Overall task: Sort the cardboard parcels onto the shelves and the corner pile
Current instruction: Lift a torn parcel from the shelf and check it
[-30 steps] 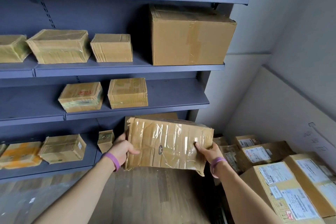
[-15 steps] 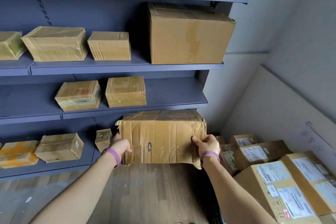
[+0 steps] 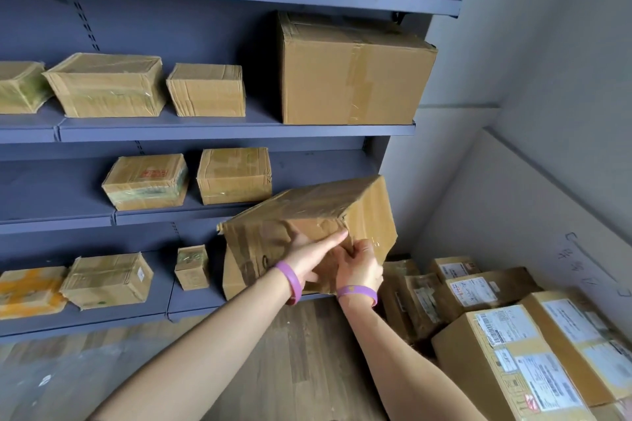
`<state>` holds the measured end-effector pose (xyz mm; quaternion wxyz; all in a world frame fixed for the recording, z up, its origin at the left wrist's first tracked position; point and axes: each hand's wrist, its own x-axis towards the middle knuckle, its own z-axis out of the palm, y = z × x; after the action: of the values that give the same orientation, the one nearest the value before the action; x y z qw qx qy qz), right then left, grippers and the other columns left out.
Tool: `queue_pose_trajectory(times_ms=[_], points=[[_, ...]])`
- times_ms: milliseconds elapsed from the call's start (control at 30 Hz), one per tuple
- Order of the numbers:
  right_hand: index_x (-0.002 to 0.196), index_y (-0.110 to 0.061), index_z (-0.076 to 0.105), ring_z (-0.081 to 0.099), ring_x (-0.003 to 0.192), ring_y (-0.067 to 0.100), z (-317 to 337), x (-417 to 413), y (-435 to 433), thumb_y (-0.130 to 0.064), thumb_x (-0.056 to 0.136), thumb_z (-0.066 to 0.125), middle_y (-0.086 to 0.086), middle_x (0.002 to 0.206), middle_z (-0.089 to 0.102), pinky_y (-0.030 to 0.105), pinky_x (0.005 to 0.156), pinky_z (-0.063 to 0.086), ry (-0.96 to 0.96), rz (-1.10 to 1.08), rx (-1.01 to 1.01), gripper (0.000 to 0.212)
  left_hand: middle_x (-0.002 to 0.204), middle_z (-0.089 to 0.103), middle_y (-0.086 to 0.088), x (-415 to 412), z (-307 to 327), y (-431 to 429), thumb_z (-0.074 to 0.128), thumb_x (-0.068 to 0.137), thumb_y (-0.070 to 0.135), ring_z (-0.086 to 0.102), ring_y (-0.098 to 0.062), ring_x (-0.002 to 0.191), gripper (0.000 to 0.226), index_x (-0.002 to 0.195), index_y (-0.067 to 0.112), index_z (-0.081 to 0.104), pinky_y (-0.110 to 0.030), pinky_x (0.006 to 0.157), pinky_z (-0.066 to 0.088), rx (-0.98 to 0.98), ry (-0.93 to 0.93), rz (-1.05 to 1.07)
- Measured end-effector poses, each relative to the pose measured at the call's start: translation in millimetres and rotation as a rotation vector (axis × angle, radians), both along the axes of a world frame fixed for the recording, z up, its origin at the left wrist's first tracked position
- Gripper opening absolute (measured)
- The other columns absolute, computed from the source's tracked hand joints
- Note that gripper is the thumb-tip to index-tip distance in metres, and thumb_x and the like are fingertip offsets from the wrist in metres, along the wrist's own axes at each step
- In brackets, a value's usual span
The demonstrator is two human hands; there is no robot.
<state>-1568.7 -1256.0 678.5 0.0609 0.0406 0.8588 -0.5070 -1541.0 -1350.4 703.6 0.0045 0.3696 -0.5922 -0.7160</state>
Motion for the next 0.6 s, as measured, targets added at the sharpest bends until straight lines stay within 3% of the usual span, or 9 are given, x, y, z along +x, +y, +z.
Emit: queue_pose_trajectory(times_ms=[67, 167, 233, 267, 300, 367, 433, 533, 600], points=[[0.102, -0.016, 0.063, 0.065, 0.093, 0.028, 4.1, 5.8, -3.2, -0.026, 0.095, 0.061, 0.004, 0.095, 0.071, 0.027, 0.074, 0.040, 0.061, 0.029, 0.007, 0.013, 0.160, 0.023, -0.013, -5.7, 5.1, 8.9, 0.088, 0.059, 0.058, 0.043, -0.034, 0.136, 0.142, 0.156, 0.015, -0.007, -0.057, 0.105, 0.043, 0.007, -0.016, 0.003], [0.116, -0.013, 0.065, 0.067, 0.097, 0.032, 7.6, 15.7, -7.8, -0.020, 0.099, 0.052, 0.010, 0.102, 0.072, 0.033, 0.079, 0.047, 0.105, 0.063, 0.012, 0.022, 0.159, 0.026, -0.015, -11.7, 9.0, 15.9, 0.084, 0.070, 0.051, 0.038, -0.034, 0.140, 0.136, 0.155, 0.010, -0.013, -0.051, 0.112, 0.038, -0.067, -0.015, 0.045], [0.122, -0.017, 0.062, 0.067, 0.096, 0.034, 6.6, 21.2, -9.0, -0.018, 0.099, 0.050, 0.012, 0.101, 0.072, 0.034, 0.077, 0.048, 0.122, 0.108, 0.040, 0.026, 0.160, 0.024, -0.018, -19.8, 5.9, 15.3, 0.079, 0.043, 0.081, 0.036, -0.036, 0.141, 0.166, 0.151, 0.010, -0.026, -0.053, 0.112, 0.037, -0.177, -0.084, 0.068], [0.125, -0.020, 0.061, 0.066, 0.097, 0.033, 6.3, 23.9, -9.0, -0.019, 0.099, 0.050, 0.011, 0.101, 0.072, 0.033, 0.076, 0.046, 0.134, 0.150, 0.072, 0.029, 0.158, 0.027, -0.021, -28.0, -7.1, 11.3, 0.073, 0.037, 0.088, 0.040, -0.038, 0.139, 0.170, 0.150, 0.007, -0.026, -0.054, 0.111, 0.038, -0.230, -0.126, 0.103], [0.125, -0.021, 0.060, 0.065, 0.098, 0.033, 5.7, 26.7, -8.8, -0.020, 0.098, 0.050, 0.011, 0.102, 0.071, 0.032, 0.075, 0.045, 0.143, 0.201, 0.117, 0.029, 0.157, 0.029, -0.024, -38.8, -32.4, 4.8, 0.069, 0.048, 0.086, 0.042, -0.040, 0.137, 0.160, 0.151, 0.002, -0.020, -0.054, 0.111, 0.037, -0.269, -0.174, 0.141], [0.123, -0.020, 0.061, 0.065, 0.098, 0.031, 2.0, 26.7, -8.6, -0.024, 0.098, 0.050, 0.010, 0.106, 0.069, 0.031, 0.077, 0.047, 0.166, 0.285, 0.207, 0.027, 0.153, 0.032, -0.028, -40.1, -43.9, -2.4, 0.057, 0.082, 0.069, 0.042, -0.042, 0.136, 0.115, 0.153, -0.006, 0.007, -0.053, 0.111, 0.036, -0.289, -0.222, 0.170], [0.126, -0.024, 0.059, 0.065, 0.096, 0.031, -2.5, 23.9, -11.3, -0.029, 0.098, 0.048, 0.008, 0.110, 0.065, 0.031, 0.078, 0.049, 0.180, 0.346, 0.315, 0.031, 0.145, 0.045, -0.024, -29.7, -31.5, -0.1, 0.044, 0.095, 0.058, 0.048, -0.039, 0.130, 0.085, 0.148, -0.007, 0.029, -0.047, 0.106, 0.041, -0.327, -0.221, 0.174], [0.141, -0.032, 0.045, 0.065, 0.098, 0.034, -7.3, 27.3, -16.4, -0.037, 0.098, 0.043, 0.010, 0.121, 0.059, 0.032, 0.080, 0.047, 0.160, 0.425, 0.471, 0.043, 0.131, 0.057, -0.021, -20.5, -26.0, 3.2, 0.041, 0.103, 0.046, 0.057, -0.035, 0.120, 0.067, 0.139, -0.010, 0.041, -0.036, 0.088, 0.044, -0.376, -0.226, 0.168], [0.139, -0.032, 0.044, 0.065, 0.099, 0.035, -7.5, 29.0, -18.9, -0.036, 0.097, 0.042, 0.011, 0.118, 0.059, 0.035, 0.082, 0.048, 0.163, 0.467, 0.471, 0.042, 0.133, 0.056, -0.018, -15.8, -23.6, -1.2, 0.041, 0.105, 0.038, 0.055, -0.036, 0.122, 0.057, 0.135, -0.011, 0.046, -0.037, 0.095, 0.043, -0.372, -0.209, 0.184]])
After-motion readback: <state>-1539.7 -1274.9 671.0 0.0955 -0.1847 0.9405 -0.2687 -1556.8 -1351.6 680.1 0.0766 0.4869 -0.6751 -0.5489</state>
